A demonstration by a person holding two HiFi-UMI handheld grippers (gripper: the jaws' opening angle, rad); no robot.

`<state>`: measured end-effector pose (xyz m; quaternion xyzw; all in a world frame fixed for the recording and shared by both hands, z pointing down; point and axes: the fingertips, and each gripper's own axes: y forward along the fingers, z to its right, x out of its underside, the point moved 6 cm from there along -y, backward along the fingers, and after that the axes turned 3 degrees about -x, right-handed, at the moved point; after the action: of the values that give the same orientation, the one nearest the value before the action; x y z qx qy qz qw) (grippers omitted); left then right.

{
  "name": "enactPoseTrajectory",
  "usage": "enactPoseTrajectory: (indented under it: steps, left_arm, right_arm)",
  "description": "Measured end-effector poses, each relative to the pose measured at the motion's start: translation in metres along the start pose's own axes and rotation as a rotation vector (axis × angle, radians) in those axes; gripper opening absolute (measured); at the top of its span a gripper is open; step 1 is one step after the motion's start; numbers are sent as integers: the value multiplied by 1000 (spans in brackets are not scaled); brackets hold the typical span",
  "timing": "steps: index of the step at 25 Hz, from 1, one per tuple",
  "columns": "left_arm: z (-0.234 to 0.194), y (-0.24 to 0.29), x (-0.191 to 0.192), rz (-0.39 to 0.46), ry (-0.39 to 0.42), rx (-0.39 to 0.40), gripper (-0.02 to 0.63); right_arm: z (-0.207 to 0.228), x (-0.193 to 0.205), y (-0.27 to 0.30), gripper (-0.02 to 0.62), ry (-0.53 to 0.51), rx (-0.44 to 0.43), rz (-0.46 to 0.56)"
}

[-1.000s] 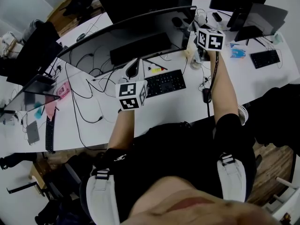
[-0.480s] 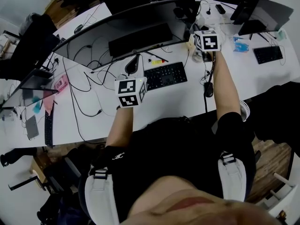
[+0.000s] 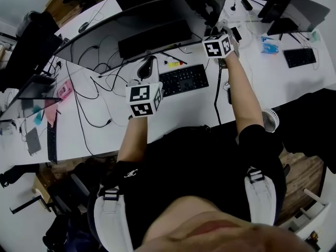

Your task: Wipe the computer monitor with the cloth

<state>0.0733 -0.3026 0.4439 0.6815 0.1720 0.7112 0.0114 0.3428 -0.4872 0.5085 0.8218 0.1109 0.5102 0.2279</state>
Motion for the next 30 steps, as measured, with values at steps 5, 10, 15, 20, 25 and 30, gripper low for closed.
enactPoseTrajectory:
  steps: [5,10,15,20,25,30]
  left_arm:
    - [-3,4,3,-7,0,1,54]
    - [-8,5,7,-22,-3,-6,54]
    - [-10,8,9,-34,-2,-11,54]
    - [-11,7,12,-47,2,-12,54]
    - [-13,4,14,-56,8,-19,54]
    - [-21,-3,18,-71,21,-35,54]
  right_arm:
    - [-11,14,11,37,81,42,-37]
    - [-15,26,21,37,152,51,-30]
    - [-20,35,27,37,198,59,-34]
    - [-29,41,29,37,264,50,-65]
    - [-39,54,35,37,310,58,-82]
    - [-49,70,47,37,379,57,-119]
